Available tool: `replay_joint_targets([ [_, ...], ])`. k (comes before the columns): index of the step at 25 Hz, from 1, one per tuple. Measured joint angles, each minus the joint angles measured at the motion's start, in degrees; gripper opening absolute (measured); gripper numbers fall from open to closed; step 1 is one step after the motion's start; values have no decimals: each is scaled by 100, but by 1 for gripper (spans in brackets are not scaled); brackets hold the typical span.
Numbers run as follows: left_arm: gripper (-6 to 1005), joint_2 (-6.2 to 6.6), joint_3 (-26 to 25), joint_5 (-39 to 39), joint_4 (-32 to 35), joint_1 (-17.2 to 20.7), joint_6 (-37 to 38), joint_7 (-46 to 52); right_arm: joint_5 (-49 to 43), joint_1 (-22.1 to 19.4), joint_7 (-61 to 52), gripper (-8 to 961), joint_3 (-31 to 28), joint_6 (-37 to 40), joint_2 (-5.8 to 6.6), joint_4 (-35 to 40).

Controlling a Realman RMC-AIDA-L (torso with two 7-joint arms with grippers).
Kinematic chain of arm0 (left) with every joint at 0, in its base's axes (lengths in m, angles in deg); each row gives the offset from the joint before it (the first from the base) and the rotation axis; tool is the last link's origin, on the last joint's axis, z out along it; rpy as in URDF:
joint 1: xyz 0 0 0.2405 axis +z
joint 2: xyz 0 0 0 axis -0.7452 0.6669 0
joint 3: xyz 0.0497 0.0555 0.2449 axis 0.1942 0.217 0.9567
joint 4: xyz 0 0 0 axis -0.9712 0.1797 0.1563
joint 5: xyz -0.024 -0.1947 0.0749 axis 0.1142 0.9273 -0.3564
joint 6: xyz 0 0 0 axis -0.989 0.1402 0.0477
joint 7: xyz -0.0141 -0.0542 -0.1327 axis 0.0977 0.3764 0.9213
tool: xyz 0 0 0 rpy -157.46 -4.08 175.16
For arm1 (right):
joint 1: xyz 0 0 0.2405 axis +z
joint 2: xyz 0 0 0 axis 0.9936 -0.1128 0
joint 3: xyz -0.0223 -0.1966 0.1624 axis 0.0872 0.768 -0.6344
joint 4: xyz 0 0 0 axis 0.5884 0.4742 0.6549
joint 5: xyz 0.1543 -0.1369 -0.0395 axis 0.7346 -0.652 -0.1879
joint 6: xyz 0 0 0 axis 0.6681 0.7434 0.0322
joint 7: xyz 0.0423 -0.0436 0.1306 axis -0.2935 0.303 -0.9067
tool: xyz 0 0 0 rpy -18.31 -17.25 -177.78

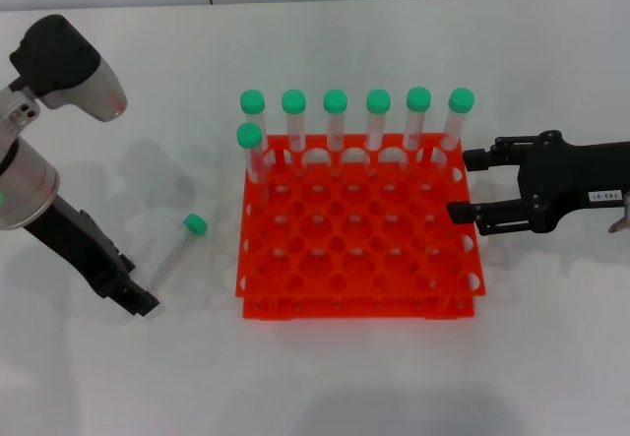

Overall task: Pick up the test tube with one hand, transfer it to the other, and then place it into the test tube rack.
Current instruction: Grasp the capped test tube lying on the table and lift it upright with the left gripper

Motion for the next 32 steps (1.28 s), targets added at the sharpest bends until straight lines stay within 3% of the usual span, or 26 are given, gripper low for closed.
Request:
replay_joint_targets([
  [32, 403, -10, 1, -32, -201, -121, -135, -7, 10, 0, 23, 755, 0, -5, -6, 34],
])
